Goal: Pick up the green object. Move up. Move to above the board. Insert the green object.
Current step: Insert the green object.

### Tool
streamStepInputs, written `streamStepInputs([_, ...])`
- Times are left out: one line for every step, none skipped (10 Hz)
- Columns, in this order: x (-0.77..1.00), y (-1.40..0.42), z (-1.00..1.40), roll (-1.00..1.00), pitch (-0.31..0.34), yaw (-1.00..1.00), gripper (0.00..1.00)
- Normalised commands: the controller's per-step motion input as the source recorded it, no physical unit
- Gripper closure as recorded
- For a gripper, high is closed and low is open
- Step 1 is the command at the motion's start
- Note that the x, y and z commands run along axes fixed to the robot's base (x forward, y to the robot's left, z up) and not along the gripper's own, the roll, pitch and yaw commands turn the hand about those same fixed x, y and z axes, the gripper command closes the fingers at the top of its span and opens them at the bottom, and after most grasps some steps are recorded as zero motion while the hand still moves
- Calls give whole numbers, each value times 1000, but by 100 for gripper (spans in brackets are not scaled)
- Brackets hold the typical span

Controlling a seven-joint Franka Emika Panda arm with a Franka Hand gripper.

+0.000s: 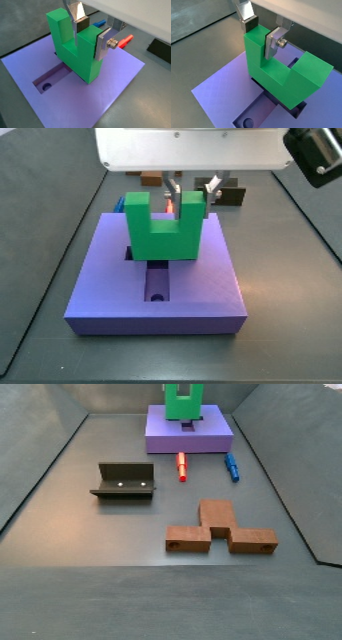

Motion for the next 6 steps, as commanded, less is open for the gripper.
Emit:
streamStepInputs([-163, 103, -109, 143, 0, -20, 100])
streamStepInputs([-154, 57, -129, 67, 0, 0, 100])
streamStepInputs([-257, 0, -103, 0, -3, 0, 100])
streamStepInputs([-334, 0, -54, -14, -41, 29, 100])
streamStepInputs([-297, 0, -54, -23, -47, 34, 100])
streamStepInputs([-240, -26, -46, -41, -51, 23, 100])
